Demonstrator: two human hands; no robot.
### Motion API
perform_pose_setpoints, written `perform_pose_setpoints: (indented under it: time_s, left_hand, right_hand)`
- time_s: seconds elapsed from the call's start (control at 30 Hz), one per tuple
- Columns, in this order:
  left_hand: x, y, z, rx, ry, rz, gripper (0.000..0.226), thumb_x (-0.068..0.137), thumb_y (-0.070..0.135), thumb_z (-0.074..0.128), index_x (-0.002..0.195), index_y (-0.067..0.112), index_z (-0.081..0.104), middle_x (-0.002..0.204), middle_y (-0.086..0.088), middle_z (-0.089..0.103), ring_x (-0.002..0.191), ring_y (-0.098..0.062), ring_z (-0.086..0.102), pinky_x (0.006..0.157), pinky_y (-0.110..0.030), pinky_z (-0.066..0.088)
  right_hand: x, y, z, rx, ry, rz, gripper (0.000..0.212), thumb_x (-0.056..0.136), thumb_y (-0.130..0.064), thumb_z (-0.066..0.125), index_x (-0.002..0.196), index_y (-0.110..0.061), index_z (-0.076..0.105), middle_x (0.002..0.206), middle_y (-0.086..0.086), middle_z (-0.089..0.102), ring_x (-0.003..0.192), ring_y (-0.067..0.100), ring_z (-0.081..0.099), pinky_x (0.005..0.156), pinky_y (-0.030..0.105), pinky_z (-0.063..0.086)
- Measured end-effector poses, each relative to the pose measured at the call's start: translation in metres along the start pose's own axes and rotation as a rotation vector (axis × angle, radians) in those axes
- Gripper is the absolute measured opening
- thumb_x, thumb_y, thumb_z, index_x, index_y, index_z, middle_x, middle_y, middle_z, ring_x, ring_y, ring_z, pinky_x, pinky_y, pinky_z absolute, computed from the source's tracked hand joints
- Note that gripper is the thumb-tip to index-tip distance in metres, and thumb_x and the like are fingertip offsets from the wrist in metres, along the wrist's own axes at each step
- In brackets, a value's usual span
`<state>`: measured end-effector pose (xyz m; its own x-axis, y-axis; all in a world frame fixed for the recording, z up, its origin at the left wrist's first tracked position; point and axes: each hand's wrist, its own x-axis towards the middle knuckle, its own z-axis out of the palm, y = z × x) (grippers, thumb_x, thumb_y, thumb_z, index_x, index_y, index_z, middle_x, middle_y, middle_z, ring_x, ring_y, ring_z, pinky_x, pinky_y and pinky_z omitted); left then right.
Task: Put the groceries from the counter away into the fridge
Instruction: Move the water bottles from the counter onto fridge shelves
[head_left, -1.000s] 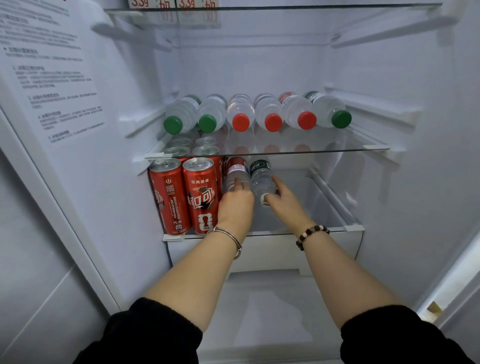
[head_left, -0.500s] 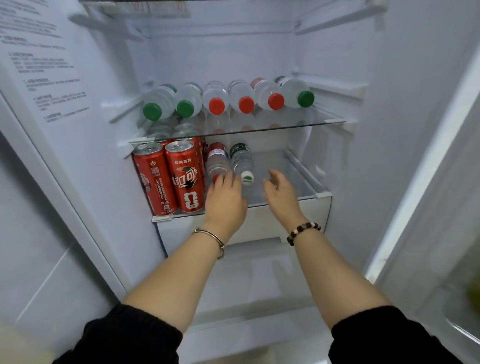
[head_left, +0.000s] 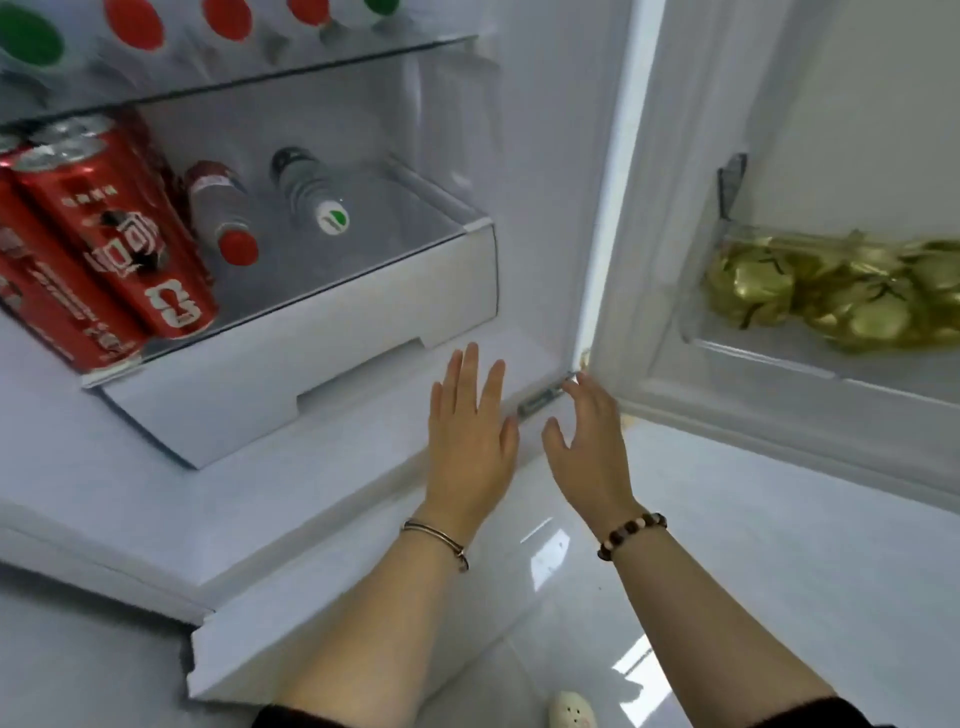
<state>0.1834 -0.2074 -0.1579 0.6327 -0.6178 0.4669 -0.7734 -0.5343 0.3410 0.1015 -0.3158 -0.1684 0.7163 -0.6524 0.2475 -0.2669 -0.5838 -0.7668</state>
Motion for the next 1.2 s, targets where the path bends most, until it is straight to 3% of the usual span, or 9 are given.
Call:
perform_pose_setpoints:
  time_s: [0.17,0.33,0.53,0.67,0.83,1.03,1.2]
  left_hand:
    - [-0.025,0.055,0.049,-0.144,-0.191,0.143,0.049,0.095,0.025,0.040,0.141,0.011,0.035,0.150,-0.016,0.031,0.139,-0.032,0.029,0.111,-0.048,0.029]
    - [-0.042,0.143,0.077,-0.278,-0.388,0.293,0.052,0.099,0.026,0.040,0.148,0.015,0.025,0.157,-0.005,0.013,0.145,-0.022,0.013,0.118,-0.039,0.016]
    - [-0.073,0.278,0.102,-0.302,-0.565,0.530,0.056,0.099,0.030,0.040,0.150,0.019,0.017,0.159,-0.003,0.004,0.146,-0.019,0.005,0.118,-0.038,0.013]
    - [-0.114,0.389,0.120,-0.330,-0.603,0.727,0.057,0.097,0.029,0.046,0.147,0.012,0.024,0.157,-0.011,0.012,0.142,-0.025,0.018,0.115,-0.037,0.019]
    - [-0.192,0.539,0.136,-0.373,-0.637,0.850,0.057,0.098,0.033,0.043,0.147,0.014,0.024,0.156,-0.011,0.015,0.139,-0.027,0.024,0.112,-0.039,0.025]
    - [-0.277,0.675,0.142,-0.528,-0.721,1.015,0.057,0.097,0.030,0.045,0.147,0.013,0.025,0.155,-0.012,0.016,0.141,-0.028,0.021,0.112,-0.040,0.027]
    - [-0.336,0.763,0.142,-0.666,-0.812,1.335,0.060,0.097,0.035,0.044,0.149,0.016,0.020,0.158,-0.009,0.009,0.144,-0.025,0.013,0.117,-0.039,0.016]
  right_hand:
    - [-0.047,0.053,-0.053,-0.173,0.141,0.203,0.047,0.092,-0.017,0.052,0.137,-0.008,0.041,0.151,0.006,0.030,0.140,0.018,0.022,0.111,0.025,0.019]
    - [-0.095,0.095,-0.131,-0.249,0.305,0.384,0.049,0.093,-0.018,0.052,0.139,-0.007,0.039,0.150,0.008,0.032,0.139,0.020,0.024,0.114,0.033,0.023]
    - [-0.172,0.144,-0.236,-0.264,0.515,0.589,0.049,0.093,-0.021,0.050,0.140,-0.011,0.037,0.148,0.006,0.033,0.138,0.020,0.025,0.115,0.036,0.023]
    - [-0.240,0.180,-0.315,-0.299,0.639,0.686,0.048,0.091,-0.019,0.049,0.137,-0.010,0.040,0.142,0.005,0.040,0.134,0.019,0.030,0.114,0.037,0.025]
    - [-0.344,0.229,-0.425,-0.360,0.810,0.816,0.048,0.092,-0.019,0.050,0.138,-0.009,0.039,0.145,0.005,0.038,0.136,0.019,0.027,0.115,0.035,0.023]
    - [-0.461,0.267,-0.522,-0.449,0.987,0.997,0.048,0.092,-0.019,0.050,0.137,-0.008,0.041,0.145,0.007,0.037,0.137,0.021,0.026,0.116,0.035,0.021]
    - [-0.544,0.282,-0.575,-0.536,1.145,1.125,0.049,0.091,-0.018,0.053,0.136,-0.006,0.041,0.145,0.011,0.036,0.137,0.023,0.026,0.116,0.037,0.022]
